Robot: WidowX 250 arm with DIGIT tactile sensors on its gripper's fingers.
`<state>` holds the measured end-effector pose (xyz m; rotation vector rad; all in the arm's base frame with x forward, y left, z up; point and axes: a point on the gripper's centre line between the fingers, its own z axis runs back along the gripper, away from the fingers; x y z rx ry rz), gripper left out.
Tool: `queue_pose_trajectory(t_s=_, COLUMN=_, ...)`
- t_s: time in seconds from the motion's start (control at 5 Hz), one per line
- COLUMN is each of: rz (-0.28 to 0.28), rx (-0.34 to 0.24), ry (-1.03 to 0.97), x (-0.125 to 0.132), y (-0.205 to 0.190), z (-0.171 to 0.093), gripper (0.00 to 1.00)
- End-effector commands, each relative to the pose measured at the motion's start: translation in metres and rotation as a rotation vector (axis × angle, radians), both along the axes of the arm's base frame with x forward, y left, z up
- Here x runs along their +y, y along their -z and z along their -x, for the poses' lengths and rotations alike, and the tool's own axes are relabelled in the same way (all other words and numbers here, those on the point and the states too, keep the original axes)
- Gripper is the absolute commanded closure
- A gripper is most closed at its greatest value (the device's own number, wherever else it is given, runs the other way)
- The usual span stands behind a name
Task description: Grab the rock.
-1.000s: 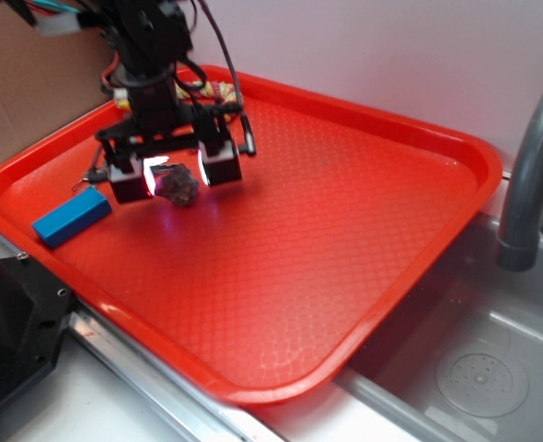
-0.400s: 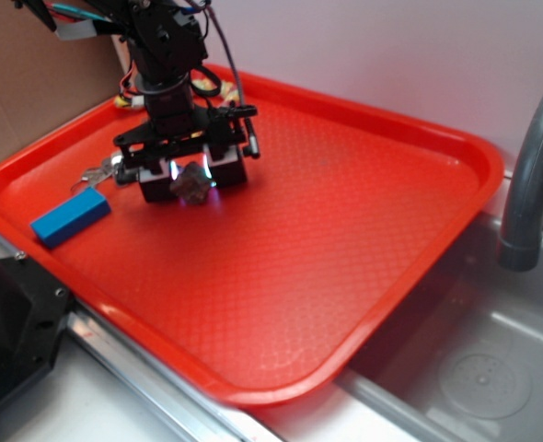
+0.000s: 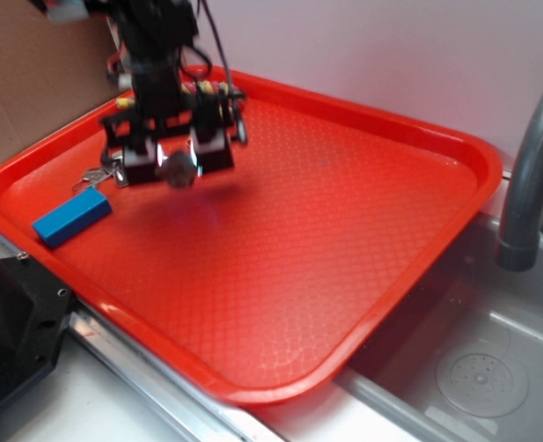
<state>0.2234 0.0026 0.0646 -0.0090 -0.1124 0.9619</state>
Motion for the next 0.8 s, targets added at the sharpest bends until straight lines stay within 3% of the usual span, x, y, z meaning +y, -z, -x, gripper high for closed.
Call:
queue_pose_trajectory(t_s=0.0, rz=0.095, rx=-0.081, ry=0.247, x=-0.001, y=-0.094, z=0.009, gripper=1.00)
queue_pose_trajectory(t_s=0.2, rz=0.166, rx=-0.121, ry=0.378, x=0.001, y=-0.129, z=0.032, gripper=1.00)
queue_pose_trajectory(t_s=0.4, rz=0.170, rx=-0.186, ry=0.330, x=0.000, y=-0.156, z=0.061, gripper=1.00)
queue_pose_trajectory(t_s=0.6, rz=0.151, rx=-0.164, ry=0.295, x=0.006, y=-0.156, z=0.069, gripper=1.00)
